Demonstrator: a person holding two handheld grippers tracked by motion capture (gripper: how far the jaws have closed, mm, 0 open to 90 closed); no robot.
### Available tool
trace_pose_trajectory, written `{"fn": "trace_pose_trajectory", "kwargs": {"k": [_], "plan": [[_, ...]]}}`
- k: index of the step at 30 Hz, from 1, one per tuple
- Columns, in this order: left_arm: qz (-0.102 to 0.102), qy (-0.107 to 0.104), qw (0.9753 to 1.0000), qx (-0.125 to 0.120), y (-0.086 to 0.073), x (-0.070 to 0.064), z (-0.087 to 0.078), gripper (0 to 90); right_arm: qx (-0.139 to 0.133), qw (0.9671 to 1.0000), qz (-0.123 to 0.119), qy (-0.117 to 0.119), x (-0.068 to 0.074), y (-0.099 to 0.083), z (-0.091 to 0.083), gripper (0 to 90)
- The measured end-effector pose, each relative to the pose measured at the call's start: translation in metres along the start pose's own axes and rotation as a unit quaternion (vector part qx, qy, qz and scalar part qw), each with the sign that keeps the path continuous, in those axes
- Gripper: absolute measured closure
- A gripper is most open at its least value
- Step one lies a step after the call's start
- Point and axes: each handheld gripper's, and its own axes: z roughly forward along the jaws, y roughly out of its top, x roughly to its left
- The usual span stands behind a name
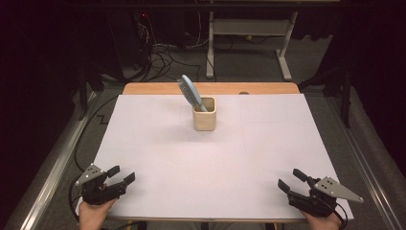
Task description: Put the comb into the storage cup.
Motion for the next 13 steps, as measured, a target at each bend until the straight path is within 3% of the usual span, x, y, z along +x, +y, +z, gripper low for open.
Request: {"fn": "trace_pose_trajectory", "kwargs": {"k": [13], "plan": [[-0.003,-0.002,1.0,-0.002,-0.0003,-0.0005,-0.0001,26.5,0.0,1.0,0.002,-0.002,-0.0003,-0.0002,0.0002,30.0]]}}
